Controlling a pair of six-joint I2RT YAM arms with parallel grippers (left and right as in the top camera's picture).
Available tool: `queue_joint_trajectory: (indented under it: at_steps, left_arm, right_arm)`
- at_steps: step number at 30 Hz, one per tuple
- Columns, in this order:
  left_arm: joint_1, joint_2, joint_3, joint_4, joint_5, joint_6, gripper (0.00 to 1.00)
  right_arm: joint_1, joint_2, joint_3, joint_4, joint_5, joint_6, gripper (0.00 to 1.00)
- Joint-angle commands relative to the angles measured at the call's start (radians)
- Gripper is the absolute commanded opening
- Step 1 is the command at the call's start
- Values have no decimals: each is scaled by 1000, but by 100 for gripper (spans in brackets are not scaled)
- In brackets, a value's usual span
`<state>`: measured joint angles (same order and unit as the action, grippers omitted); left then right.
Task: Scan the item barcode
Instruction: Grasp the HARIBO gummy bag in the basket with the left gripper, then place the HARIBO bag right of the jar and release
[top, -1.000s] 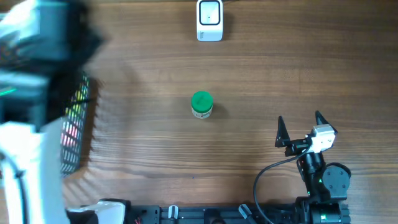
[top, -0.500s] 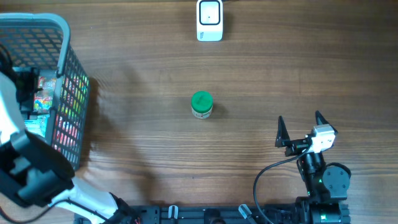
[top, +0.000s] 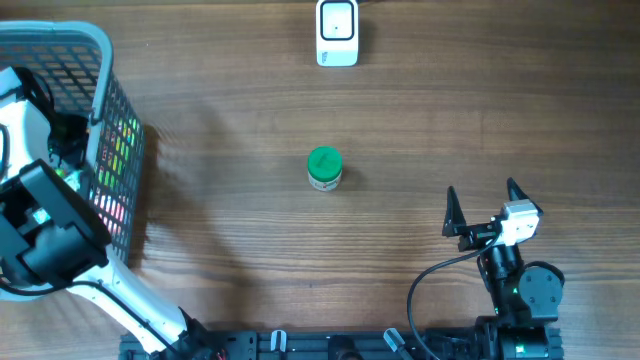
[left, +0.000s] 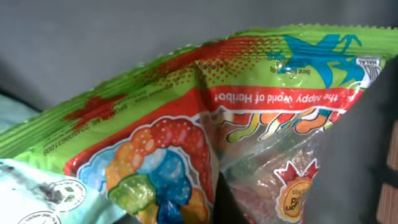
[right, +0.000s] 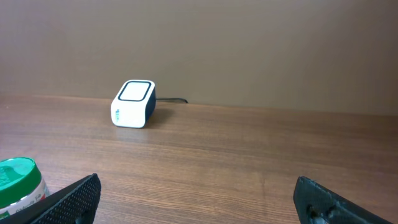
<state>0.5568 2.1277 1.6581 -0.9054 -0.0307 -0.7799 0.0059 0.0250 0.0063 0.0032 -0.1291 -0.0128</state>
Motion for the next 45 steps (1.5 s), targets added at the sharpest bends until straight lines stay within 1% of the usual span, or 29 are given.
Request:
queue_joint_trajectory:
  at_steps: [1, 4, 6, 9, 11, 13, 14, 16, 18, 20, 21, 22, 23, 24, 26, 27, 28, 31, 33, 35, 36, 37, 38, 39, 41, 42, 43, 44, 45]
  left_arm:
    - [-5, 30, 99, -103, 55, 179, 4]
    - [32, -84, 370, -296, 38, 178, 4]
    - [52, -161, 478, -366, 38, 178, 4]
    - [67, -332, 522, -410, 42, 178, 4]
    - [54, -474, 522, -446, 123, 177, 4]
    - [-5, -563, 522, -478, 314, 178, 4]
    - [-68, -589, 522, -482, 394, 186, 4]
    - [-224, -600, 521, -473, 427, 215, 4]
    - [-468, -571, 512, -455, 427, 219, 4]
    - [-654, -530, 493, -413, 427, 224, 4]
    - [-760, -496, 481, -374, 427, 227, 4]
    - [-903, -434, 465, -317, 426, 238, 4]
    - [-984, -381, 457, -276, 423, 269, 4]
    - [-1033, -344, 453, -254, 423, 279, 4]
    - [-1146, -204, 452, -217, 423, 279, 4]
    - [-1174, -153, 452, -209, 423, 279, 4]
    - [-1215, -62, 452, -196, 404, 279, 4]
    - [-1268, 107, 452, -174, 313, 279, 4]
    - [-1294, 222, 452, -148, 309, 279, 4]
    - [-1310, 275, 451, -155, 259, 279, 4]
    - [-1311, 275, 452, -159, 257, 293, 17]
    - [-1311, 255, 464, -172, 256, 319, 45]
    - [-1307, 205, 504, -200, 226, 332, 93]
    - [-1305, 160, 536, -214, 186, 333, 100]
    - [-1305, 39, 613, -213, 97, 407, 100]
    - [-1304, -30, 650, -214, 11, 428, 100]
    - [-1298, -104, 665, -215, -110, 438, 100]
    - [-1287, -183, 665, -229, -268, 436, 100]
    - [-1262, -267, 665, -272, -482, 434, 100]
  right_arm:
    - [4, -5, -1, 3, 10, -4, 100]
    - [4, -5, -1, 3, 10, -3, 100]
    - [4, -5, -1, 3, 10, -4, 100]
    - [4, -5, -1, 3, 10, -4, 100]
    - [4, -5, -1, 3, 10, -4, 100]
    - [4, -5, -1, 3, 10, -4, 100]
    - [4, -5, -1, 3, 10, -4, 100]
    - [4, -5, -1, 3, 10, -4, 99]
    - [4, -5, -1, 3, 10, -4, 100]
    - [4, -5, -1, 3, 10, -4, 100]
    - [4, -5, -1, 3, 10, -4, 100]
    - [4, -5, -1, 3, 10, -4, 100]
    - [4, -5, -1, 3, 10, -4, 100]
    - [4, -5, -1, 3, 10, -4, 100]
    - [4, -5, -1, 3, 10, -4, 100]
    - [4, -5, -1, 3, 10, -4, 100]
    - [4, -5, -1, 3, 10, -4, 100]
    - [4, -5, -1, 3, 10, -4, 100]
    - [4, -5, -1, 3, 10, -4, 100]
    - [4, -5, -1, 3, 10, -4, 100]
    - [4, -5, -1, 3, 10, -4, 99]
    - [4, -5, -1, 3, 10, -4, 99]
    - [4, -5, -1, 3, 10, -4, 100]
    - [4, -5, -1, 3, 10, -4, 100]
    - [4, -5, -1, 3, 10, -4, 100]
    - [4, -5, -1, 3, 10, -4, 100]
    - [4, -5, -1, 3, 10, -4, 100]
    - [4, -5, -1, 3, 10, -4, 100]
    - [4, -5, -1, 3, 10, -4, 100]
